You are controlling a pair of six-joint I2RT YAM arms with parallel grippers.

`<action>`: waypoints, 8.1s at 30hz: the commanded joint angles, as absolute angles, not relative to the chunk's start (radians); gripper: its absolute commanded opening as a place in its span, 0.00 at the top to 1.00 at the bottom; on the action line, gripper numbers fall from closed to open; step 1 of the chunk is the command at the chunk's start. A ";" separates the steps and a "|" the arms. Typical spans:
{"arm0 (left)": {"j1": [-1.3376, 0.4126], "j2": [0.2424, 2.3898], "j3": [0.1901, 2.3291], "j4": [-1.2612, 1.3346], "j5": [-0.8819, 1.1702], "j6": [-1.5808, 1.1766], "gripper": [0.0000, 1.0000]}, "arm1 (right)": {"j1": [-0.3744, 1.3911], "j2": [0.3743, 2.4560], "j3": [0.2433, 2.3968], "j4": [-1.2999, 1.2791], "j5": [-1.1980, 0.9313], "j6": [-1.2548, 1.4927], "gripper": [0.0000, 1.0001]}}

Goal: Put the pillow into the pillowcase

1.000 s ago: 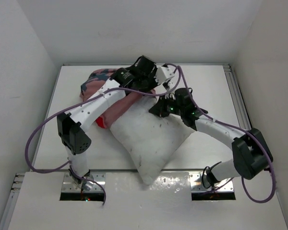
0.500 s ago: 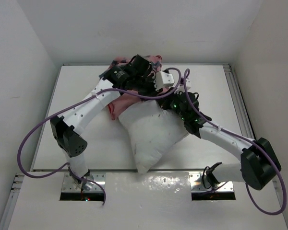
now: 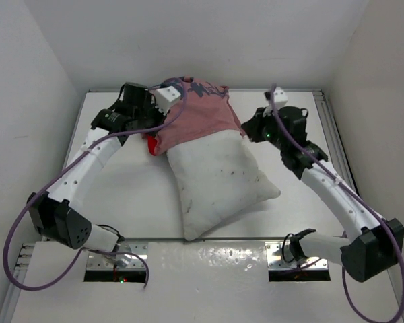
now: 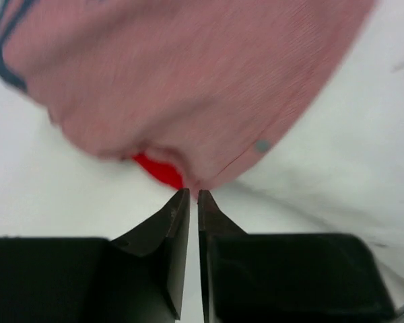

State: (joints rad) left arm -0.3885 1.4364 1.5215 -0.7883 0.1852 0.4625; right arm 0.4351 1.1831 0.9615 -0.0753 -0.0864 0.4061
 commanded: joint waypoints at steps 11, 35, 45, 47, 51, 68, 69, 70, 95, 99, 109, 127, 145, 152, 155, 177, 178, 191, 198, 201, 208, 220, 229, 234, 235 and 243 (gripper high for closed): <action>-0.233 1.606 1.413 -0.667 0.172 0.251 0.16 | 0.164 1.574 1.103 0.157 -0.335 0.733 0.35; -0.247 1.405 0.597 0.270 0.393 1.853 0.08 | 0.143 1.269 0.761 -0.074 -0.336 0.431 0.14; -0.267 1.540 0.738 0.226 0.301 1.538 1.00 | 0.130 1.094 0.670 -0.186 -0.389 0.393 0.01; -0.267 1.491 0.843 0.110 0.328 1.447 1.00 | 0.132 1.039 0.655 -0.190 -0.484 0.388 0.01; -0.282 1.413 1.031 -0.257 0.490 1.202 1.00 | 0.216 0.968 0.745 -0.355 -0.468 0.345 0.01; -0.462 1.350 1.264 -0.413 0.532 0.802 1.00 | 0.692 1.242 0.813 -0.200 0.035 0.397 0.01; -0.463 1.348 1.273 -0.414 0.535 0.790 1.00 | 0.696 1.262 0.783 -0.164 0.076 0.432 0.01; -0.466 1.348 1.279 -0.414 0.540 0.781 1.00 | 0.687 1.313 0.785 -0.149 0.084 0.510 0.01; -0.549 1.354 1.601 -0.224 0.831 0.460 1.00 | 0.342 1.385 1.321 0.340 -0.212 0.865 1.00; -0.563 1.399 1.664 -0.025 0.874 0.161 1.00 | 0.383 1.431 1.310 0.377 -0.183 0.922 1.00; -0.607 1.577 1.942 0.075 0.847 0.036 1.00 | 0.457 1.497 1.313 0.405 -0.140 0.973 1.00; -0.511 1.555 1.803 -0.031 0.375 0.158 1.00 | 0.491 1.486 1.187 0.270 -0.462 1.333 1.00; -0.544 1.962 1.782 0.057 0.359 0.283 0.99 | 0.086 1.531 1.267 -0.352 -0.368 0.815 0.32; -0.635 2.143 1.925 0.130 0.385 0.233 0.95 | 0.081 1.358 1.308 -0.431 -0.227 0.651 0.20; -0.661 2.224 2.035 0.104 0.377 0.201 0.26 | 0.077 1.324 1.336 -0.448 -0.244 0.595 0.14; -0.598 2.169 2.036 -0.240 -0.175 0.512 0.56 | 0.122 1.356 1.215 -0.517 -0.197 0.523 0.13; -0.583 2.172 2.014 -0.226 -0.211 0.515 0.52 | 0.136 1.355 1.212 -0.523 -0.175 0.514 0.06; -0.509 2.249 2.039 -0.385 -0.211 0.324 0.51 | 0.347 1.431 1.272 -0.594 0.070 0.449 0.01; -0.486 2.227 2.037 -0.330 -0.264 0.330 0.51 | 0.425 1.508 1.376 -0.586 0.124 0.422 0.01; -0.474 2.227 2.040 -0.331 -0.276 0.331 0.53 | 0.445 1.558 1.405 -0.583 0.153 0.428 0.01; -0.362 2.183 2.054 -0.388 0.025 0.105 0.45 | 0.434 1.675 1.401 -0.529 0.114 0.489 0.01; -0.370 2.171 2.010 -0.416 -0.113 0.259 0.40 | 0.422 1.669 1.235 -0.462 0.097 0.543 0.02; -0.351 2.157 2.083 -0.514 0.180 0.278 1.00 | 0.465 1.652 1.233 -0.367 0.065 0.514 0.01; -0.432 2.132 2.301 -0.826 0.550 0.417 1.00 | 0.456 1.744 1.236 -0.189 -0.187 0.653 0.60; -0.445 2.122 2.345 -0.869 0.610 0.435 1.00 | 0.453 1.765 1.238 -0.104 -0.219 0.679 0.81; -0.499 2.033 2.430 -1.288 0.788 0.667 1.00 | 0.400 1.620 1.243 0.321 -0.259 0.874 1.00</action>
